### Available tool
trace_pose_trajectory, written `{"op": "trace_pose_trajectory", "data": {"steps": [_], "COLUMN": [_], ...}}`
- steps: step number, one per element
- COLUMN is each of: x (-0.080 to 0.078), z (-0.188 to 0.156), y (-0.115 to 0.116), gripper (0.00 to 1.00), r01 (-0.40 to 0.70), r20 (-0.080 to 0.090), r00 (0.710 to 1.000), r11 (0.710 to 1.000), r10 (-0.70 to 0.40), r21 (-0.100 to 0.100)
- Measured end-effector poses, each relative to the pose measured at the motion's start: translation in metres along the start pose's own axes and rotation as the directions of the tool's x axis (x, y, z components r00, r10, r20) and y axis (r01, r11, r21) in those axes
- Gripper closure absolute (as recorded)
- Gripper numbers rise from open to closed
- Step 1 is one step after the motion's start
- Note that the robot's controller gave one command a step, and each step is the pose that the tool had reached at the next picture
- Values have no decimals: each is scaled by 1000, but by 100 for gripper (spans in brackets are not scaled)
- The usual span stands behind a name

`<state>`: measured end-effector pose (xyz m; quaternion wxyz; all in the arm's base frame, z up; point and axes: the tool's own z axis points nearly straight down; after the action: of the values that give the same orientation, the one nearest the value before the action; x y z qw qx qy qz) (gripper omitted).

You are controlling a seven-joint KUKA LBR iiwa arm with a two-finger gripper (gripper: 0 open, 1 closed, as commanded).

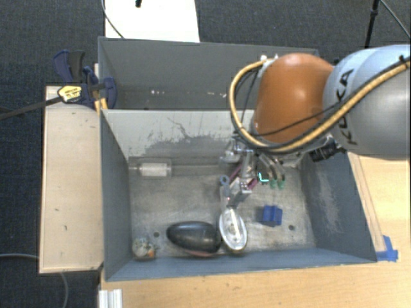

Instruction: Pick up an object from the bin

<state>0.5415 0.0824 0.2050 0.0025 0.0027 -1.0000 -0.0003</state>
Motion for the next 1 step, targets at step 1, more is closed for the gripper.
{"op": "trace_pose_trajectory", "data": {"steps": [1], "x": [33], "z": [51], "y": [105], "gripper": [0], "r01": [265], "r20": [4], "r00": [964], "r11": [964], "r10": [-265], "r21": [-1]}}
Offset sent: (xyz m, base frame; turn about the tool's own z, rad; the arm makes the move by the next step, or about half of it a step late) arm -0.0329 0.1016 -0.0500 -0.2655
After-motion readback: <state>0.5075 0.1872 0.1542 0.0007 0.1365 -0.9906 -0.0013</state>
